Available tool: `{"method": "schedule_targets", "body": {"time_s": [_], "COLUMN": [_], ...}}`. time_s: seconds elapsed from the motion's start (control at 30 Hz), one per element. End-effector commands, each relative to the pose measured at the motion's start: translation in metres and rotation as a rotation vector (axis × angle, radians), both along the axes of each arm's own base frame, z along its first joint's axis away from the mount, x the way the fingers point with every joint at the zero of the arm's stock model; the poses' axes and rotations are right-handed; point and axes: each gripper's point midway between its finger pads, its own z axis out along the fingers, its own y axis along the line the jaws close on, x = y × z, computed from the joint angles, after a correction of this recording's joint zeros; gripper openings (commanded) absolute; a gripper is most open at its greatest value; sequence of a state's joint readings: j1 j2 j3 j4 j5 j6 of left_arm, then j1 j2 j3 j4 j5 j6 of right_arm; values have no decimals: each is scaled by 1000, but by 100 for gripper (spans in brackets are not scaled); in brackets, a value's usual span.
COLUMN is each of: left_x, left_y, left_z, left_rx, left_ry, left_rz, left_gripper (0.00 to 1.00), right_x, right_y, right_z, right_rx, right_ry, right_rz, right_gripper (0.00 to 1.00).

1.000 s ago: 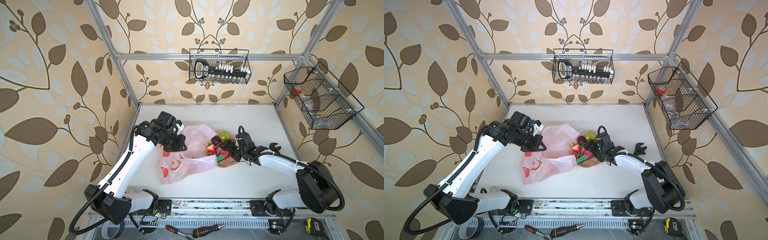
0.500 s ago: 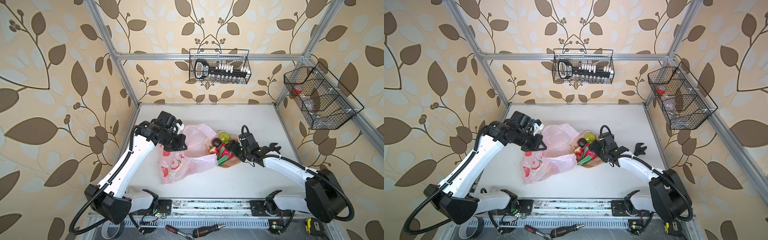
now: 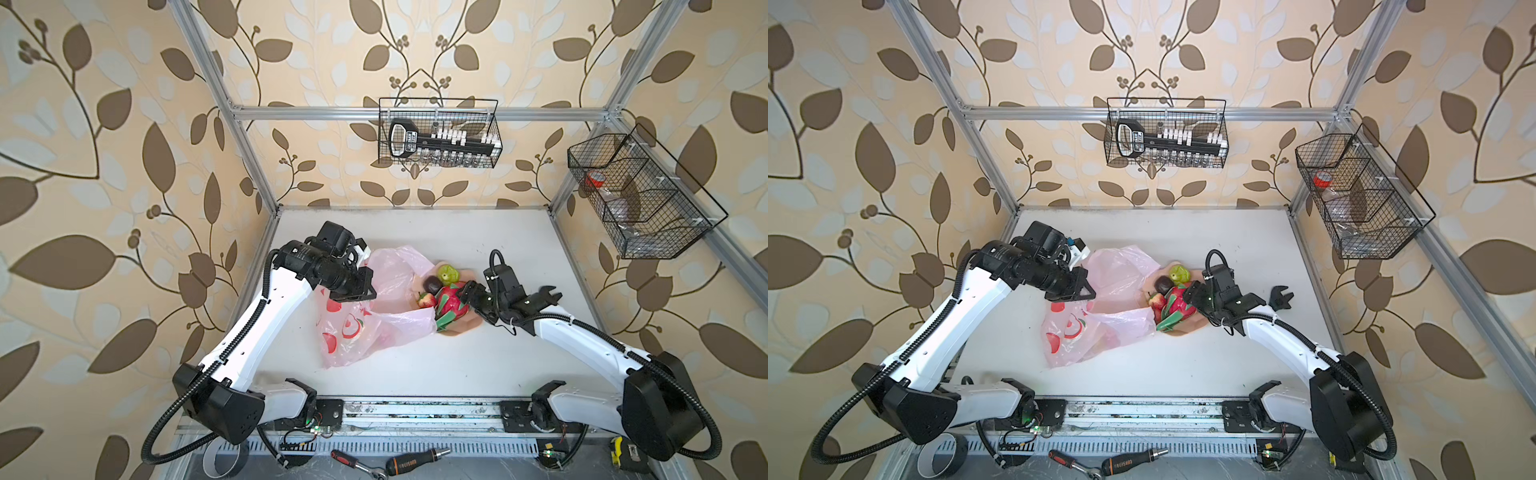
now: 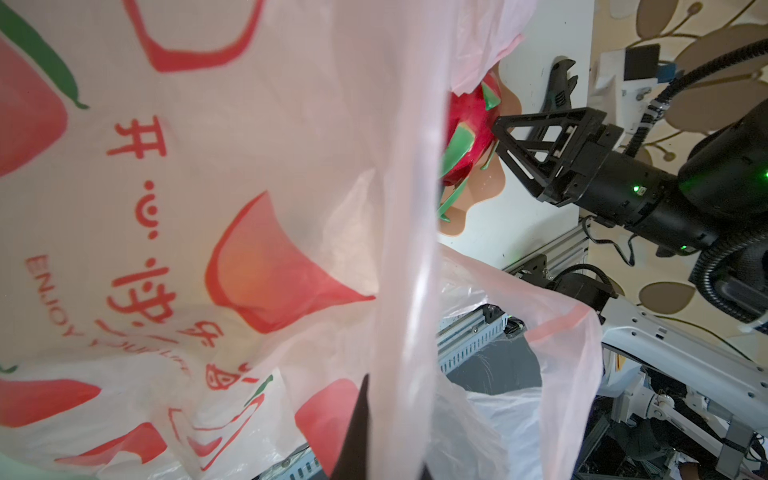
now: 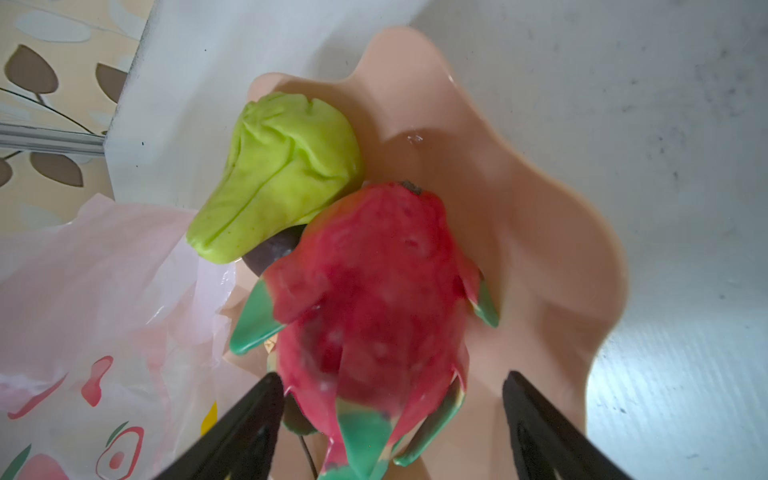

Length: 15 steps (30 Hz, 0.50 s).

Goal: Place the fruits into the plastic bag
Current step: 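Lift the red dragon fruit off the plate with the right gripper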

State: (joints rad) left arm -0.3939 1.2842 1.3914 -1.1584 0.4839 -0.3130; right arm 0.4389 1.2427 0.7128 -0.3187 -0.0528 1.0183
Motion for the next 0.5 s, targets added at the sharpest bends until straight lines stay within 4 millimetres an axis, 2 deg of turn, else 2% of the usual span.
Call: {"method": "schedule_targets", "body": {"time_s": [0.0, 0.13, 0.47], "left_x": [-3, -3, -4], "left_y": [-5, -5, -5], "left_z": [3, 3, 3], "left_rx": [-20, -22, -29], "left_ry": [-14, -13, -21], "left_rz": [-38, -39, -40], "left_gripper": [2, 2, 2], "right_x": [3, 8, 11], "right_y": [4, 13, 19], "right_z": [2, -1, -25], "right_rx": [-3, -15, -96], "right_ry": [17, 30, 115], "right_rz": [20, 51, 79], "right_gripper": [91, 100, 100]}}
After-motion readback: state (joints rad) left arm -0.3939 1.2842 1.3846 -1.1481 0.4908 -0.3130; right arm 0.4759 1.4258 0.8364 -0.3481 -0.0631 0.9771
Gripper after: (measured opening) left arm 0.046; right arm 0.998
